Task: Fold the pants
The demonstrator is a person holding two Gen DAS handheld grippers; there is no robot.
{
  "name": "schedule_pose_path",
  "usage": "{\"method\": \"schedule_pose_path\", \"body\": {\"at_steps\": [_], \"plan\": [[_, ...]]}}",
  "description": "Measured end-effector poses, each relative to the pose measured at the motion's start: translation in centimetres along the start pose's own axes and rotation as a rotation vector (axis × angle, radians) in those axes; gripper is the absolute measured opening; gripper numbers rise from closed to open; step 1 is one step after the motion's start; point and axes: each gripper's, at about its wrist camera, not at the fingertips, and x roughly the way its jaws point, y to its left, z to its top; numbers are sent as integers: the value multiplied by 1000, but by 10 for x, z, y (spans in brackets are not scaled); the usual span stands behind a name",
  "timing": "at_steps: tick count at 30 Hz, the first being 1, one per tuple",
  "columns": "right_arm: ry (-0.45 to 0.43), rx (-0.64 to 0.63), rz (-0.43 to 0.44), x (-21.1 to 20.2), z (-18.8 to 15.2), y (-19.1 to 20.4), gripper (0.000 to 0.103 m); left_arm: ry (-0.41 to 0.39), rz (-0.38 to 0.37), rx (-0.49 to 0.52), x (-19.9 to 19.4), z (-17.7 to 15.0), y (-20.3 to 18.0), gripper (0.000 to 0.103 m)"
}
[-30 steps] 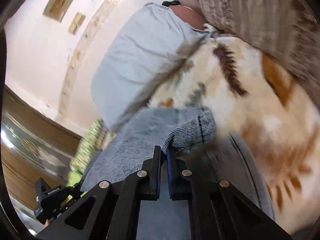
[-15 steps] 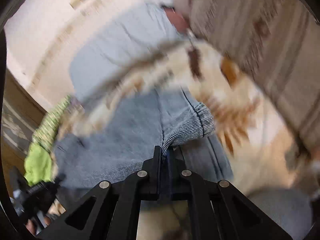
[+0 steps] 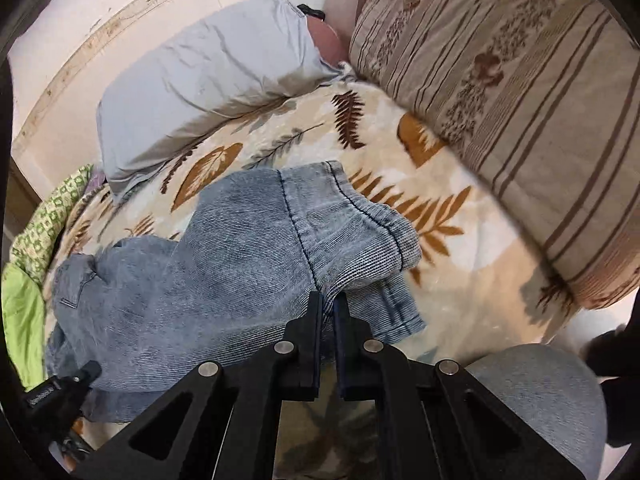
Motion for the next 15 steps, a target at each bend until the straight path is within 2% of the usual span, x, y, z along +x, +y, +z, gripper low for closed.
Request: {"method": "schedule_pose_path", "body": {"at_steps": [4,7,8,9,10,11,12,13,14,15], "plan": [[130,17,-43,32,-7,-12,12,-20,8,25,-6,-6,-7,5],[145,60,-24,34,-8,-21,25,-26,40,45,-19,-17,-3,5],[123,70,-7,27,-7,-21,35,-14,49,30,-20,-17,-1,9],[64,69,-4,14,-6,-20,47,8,44,17,-30,-18,8,12],[-6,59,-2,-1,-5,-17,53,32,40,4,-32,-16,9,14],[-75,40,15,-17,-5,-11,66,48,30,-7,-38,-13,11,16],[-120,20,36,-29,-4,-7,70,45,10,-12,-47,-10,11,20],[-164,-9,73,-41,-5,1,70,32,-7,-13,-57,-5,11,23],[-192,-43,125,-49,-4,10,70,6,-31,-9,-71,-3,11,35],[-202,-90,195,-54,-4,23,70,-19,-54,-11,-83,1,13,52]]}}
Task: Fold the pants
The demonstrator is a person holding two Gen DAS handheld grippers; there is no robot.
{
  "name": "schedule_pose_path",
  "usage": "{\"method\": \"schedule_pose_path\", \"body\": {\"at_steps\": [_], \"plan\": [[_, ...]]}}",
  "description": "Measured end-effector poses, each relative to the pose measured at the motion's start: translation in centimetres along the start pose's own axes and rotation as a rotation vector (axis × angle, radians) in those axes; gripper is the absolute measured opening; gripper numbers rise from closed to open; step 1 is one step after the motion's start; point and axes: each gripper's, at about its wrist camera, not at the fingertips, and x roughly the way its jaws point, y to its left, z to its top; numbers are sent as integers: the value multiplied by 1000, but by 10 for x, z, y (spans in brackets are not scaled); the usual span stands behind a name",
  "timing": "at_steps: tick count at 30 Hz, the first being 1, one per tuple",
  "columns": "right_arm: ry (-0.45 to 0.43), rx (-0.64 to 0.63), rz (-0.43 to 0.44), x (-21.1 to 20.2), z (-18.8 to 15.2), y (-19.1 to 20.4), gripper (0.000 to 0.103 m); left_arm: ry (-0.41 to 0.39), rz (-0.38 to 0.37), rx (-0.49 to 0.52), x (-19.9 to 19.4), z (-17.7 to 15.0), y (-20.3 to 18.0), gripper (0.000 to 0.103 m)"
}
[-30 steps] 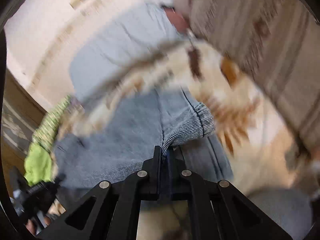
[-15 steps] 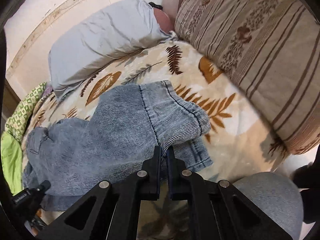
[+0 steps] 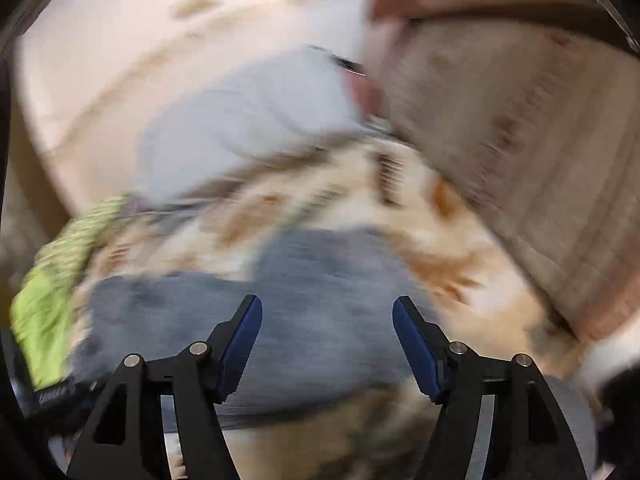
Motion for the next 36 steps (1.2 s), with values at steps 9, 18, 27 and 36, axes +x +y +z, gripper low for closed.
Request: {"method": "schedule_pose_path", "body": {"at_steps": [9,18,27,36], "plan": [[344,-264,468,87,-27,149,70,-13,184,-107,-46,123,74,63],[408,-524,480,133,-58,277,69,-116,154,-312,-51,160,135,59],[407,-683,263,182,-79,337,1,-37,86,-357,-26,159,156,59],[363,-468,450,125,-46,304,1,3,-14,-399,-2,159,154,59]]}}
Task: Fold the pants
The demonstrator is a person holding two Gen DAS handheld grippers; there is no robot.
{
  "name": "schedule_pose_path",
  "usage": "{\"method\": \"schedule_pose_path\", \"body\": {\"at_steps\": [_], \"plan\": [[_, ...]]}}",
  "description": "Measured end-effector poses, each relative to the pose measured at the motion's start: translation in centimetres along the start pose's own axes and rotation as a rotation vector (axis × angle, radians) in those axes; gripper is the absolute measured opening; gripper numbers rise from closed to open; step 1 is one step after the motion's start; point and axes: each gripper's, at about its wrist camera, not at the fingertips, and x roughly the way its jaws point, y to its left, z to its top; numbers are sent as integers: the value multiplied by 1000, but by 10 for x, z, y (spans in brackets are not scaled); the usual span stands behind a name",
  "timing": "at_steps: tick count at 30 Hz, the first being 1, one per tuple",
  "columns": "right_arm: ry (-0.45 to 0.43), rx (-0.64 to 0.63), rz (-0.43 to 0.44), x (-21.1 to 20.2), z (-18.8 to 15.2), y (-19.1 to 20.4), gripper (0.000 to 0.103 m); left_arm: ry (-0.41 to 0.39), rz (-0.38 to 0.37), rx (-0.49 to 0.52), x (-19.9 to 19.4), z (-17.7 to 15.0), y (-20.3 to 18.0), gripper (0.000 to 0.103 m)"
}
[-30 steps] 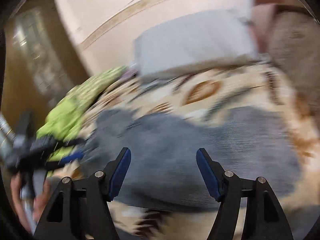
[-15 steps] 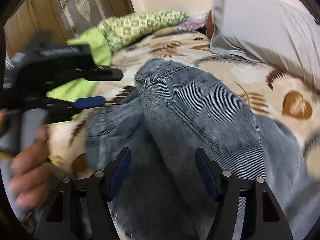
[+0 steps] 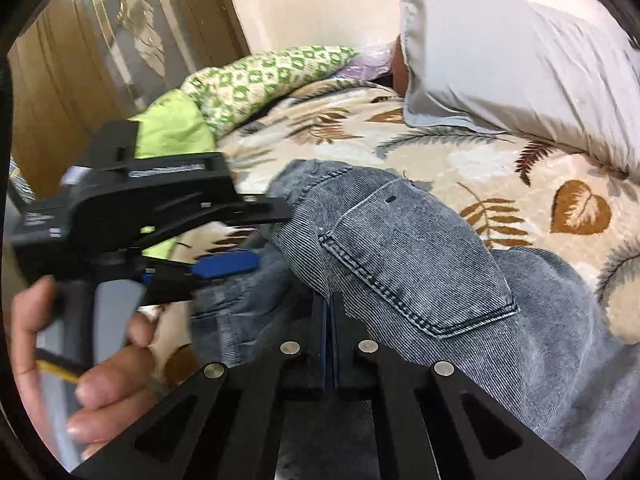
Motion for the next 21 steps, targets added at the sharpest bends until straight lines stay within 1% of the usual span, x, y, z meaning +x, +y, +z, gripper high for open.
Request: {"method": "schedule_pose_path", "body": {"at_steps": [2,4,6,8,10,11,12,14,16,18,19,20,21], "plan": [[-10,24,59,-4,2,-2,1,-6,11,-13,3,2,4,61],[-24,78,97,-10,1,-11,1,11,-6,-41,6,3,10,62],[-3,107,132,-10,1,-16,1,14,-8,-51,9,3,12,60],[9,92,138,-11,-4,-12,1,-2,3,-52,11,5,12,59],[24,52,129,-10,-9,-5,1,-14,-1,-57,9,5,13,40],[37,35,120,-8,-11,-2,1,-31,9,-61,6,6,14,25],[61,20,103,-4,-13,0,1,-50,13,-61,2,7,14,22],[98,-9,57,4,-16,5,1,-89,11,-56,-8,5,11,18],[107,-31,34,7,-16,14,1,-146,30,0,-21,0,-1,16],[86,-36,25,1,-14,22,1,-217,59,80,-40,-11,-16,15],[71,-41,35,-5,-14,27,1,-255,72,115,-51,-18,-21,15],[57,-50,43,-11,-14,32,1,-280,71,136,-60,-24,-23,16],[51,-60,51,-17,-17,37,1,-291,70,133,-66,-29,-21,16]]}}
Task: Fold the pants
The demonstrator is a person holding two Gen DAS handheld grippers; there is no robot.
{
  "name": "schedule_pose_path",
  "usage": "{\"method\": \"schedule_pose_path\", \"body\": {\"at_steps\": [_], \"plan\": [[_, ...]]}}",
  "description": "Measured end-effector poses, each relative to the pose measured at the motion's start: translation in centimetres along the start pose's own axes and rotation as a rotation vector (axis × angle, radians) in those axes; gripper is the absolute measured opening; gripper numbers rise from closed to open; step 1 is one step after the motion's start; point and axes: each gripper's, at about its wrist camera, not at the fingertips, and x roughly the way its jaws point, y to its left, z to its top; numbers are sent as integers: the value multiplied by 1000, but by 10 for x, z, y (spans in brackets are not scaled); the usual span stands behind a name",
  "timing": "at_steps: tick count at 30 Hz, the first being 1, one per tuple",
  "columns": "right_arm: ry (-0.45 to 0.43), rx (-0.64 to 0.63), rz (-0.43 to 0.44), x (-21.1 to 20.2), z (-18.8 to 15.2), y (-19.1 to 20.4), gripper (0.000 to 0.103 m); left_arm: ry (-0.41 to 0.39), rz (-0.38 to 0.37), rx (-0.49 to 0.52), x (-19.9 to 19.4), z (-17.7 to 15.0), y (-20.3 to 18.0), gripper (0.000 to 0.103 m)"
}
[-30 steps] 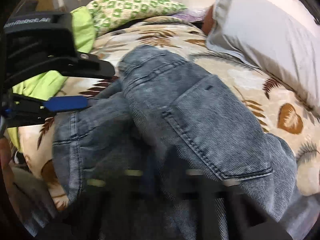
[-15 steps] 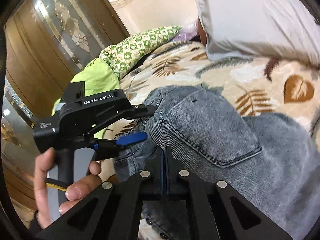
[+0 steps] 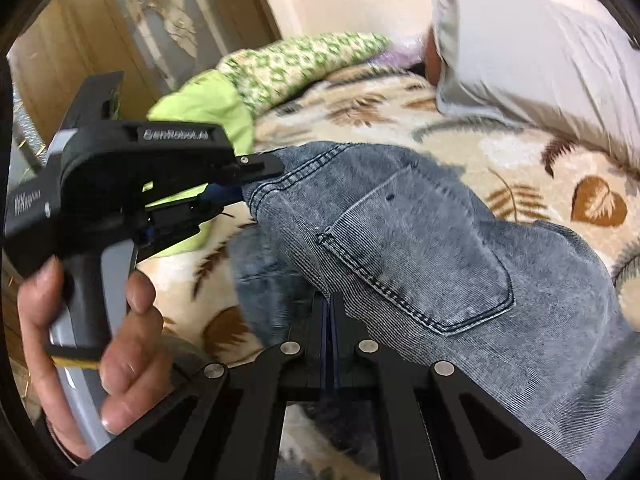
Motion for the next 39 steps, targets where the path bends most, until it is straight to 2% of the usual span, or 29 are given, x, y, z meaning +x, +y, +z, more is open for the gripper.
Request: {"method": "schedule_pose_path", "body": {"at_steps": [2,4,6,7,10,11,13,15,18,21,26,28,29,31,32,34,36,38,39], "plan": [[20,-17,10,2,-8,5,1,29,52,-26,1,-8,9,16],[70,-31,1,18,-20,8,1,84,115,-49,11,-13,16,16],[103,-18,2,31,-28,8,1,103,157,-58,20,-11,15,16],[100,0,15,33,-29,8,1,95,180,-46,20,-11,12,16],[35,37,53,16,-28,11,1,11,164,-17,1,-16,1,16],[22,40,58,12,-28,11,1,-3,181,-5,0,-19,-1,17],[29,42,58,12,-30,12,1,47,215,-8,12,-22,0,17],[80,45,54,26,-37,10,1,119,255,-66,27,-24,11,18],[108,64,68,37,-44,9,1,147,282,-105,40,-21,17,22],[99,79,70,33,-41,11,2,121,303,-70,40,-20,6,25],[42,62,84,17,-38,15,1,24,251,-47,11,-33,0,23],[49,72,100,21,-42,16,2,9,291,-26,9,-39,-3,23],[79,78,113,30,-45,16,7,23,335,-15,14,-41,-4,27],[144,68,107,47,-53,15,7,94,440,-14,30,-44,-1,33],[155,68,99,52,-56,14,7,114,454,-24,32,-45,0,34],[127,115,149,43,-56,7,16,75,386,-48,25,-42,-3,34],[69,141,192,24,-54,0,50,9,321,-59,11,-42,-7,42],[-10,135,165,1,-52,-6,65,-58,278,-76,-1,-44,-10,49],[-36,150,153,-8,-50,-12,66,-75,265,-81,-4,-45,-10,49]]}}
